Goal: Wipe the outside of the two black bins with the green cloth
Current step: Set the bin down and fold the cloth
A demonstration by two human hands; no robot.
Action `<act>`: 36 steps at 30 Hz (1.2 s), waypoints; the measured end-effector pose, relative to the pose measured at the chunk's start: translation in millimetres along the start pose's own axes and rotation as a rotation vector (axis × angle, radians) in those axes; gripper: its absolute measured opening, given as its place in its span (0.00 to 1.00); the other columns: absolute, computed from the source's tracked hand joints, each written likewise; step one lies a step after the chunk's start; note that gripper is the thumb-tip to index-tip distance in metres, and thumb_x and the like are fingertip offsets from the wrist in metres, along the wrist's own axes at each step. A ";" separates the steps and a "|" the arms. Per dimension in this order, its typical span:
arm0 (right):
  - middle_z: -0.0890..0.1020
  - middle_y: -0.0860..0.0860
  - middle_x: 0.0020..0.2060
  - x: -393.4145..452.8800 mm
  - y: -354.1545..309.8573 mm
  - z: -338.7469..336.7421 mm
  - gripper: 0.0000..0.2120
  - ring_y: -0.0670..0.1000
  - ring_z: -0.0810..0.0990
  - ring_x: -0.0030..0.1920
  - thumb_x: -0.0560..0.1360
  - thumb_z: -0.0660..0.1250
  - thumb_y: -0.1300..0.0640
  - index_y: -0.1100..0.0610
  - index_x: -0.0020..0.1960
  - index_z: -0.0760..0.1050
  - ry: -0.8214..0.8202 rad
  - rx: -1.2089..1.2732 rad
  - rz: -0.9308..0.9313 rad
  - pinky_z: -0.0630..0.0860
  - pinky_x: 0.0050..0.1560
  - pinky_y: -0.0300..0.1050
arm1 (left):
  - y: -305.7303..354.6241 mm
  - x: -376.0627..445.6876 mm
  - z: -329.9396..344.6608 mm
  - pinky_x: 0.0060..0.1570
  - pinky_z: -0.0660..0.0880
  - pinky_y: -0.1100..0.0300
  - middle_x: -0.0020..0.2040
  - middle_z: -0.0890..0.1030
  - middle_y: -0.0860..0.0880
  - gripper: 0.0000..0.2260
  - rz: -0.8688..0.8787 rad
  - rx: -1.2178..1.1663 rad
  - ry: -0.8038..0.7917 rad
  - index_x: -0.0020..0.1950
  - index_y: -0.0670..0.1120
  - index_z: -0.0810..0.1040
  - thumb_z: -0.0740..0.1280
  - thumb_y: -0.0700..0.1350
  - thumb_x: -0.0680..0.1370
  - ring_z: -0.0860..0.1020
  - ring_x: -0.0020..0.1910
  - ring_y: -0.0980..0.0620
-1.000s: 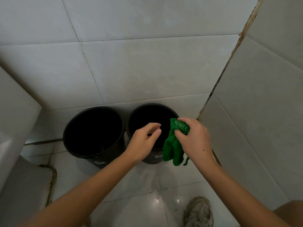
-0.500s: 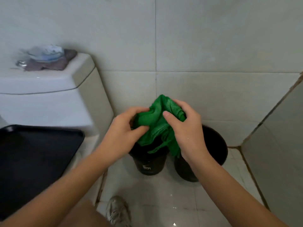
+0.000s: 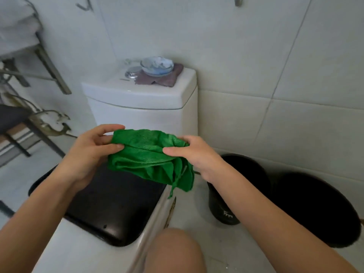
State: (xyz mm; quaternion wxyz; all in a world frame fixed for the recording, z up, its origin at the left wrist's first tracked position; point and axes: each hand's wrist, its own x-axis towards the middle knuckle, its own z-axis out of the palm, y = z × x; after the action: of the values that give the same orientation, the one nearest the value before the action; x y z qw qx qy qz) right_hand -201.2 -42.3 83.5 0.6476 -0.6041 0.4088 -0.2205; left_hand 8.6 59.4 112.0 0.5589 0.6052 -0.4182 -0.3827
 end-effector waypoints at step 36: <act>0.79 0.52 0.64 69.4 92.8 61.0 0.22 0.54 0.75 0.67 0.73 0.62 0.74 0.59 0.62 0.79 -0.097 -1.081 -0.621 0.75 0.62 0.54 | -130.8 67.6 -33.9 0.69 0.65 0.53 0.79 0.56 0.47 0.23 0.138 1.339 -0.246 0.76 0.50 0.64 0.61 0.51 0.81 0.59 0.76 0.49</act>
State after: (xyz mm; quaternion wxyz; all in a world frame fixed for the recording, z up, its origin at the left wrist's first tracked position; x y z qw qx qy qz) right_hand -132.5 -43.6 -28.0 0.1737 -0.9464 0.2379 -0.1328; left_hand 74.6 11.6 -15.3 0.0357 0.7446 -0.6627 -0.0712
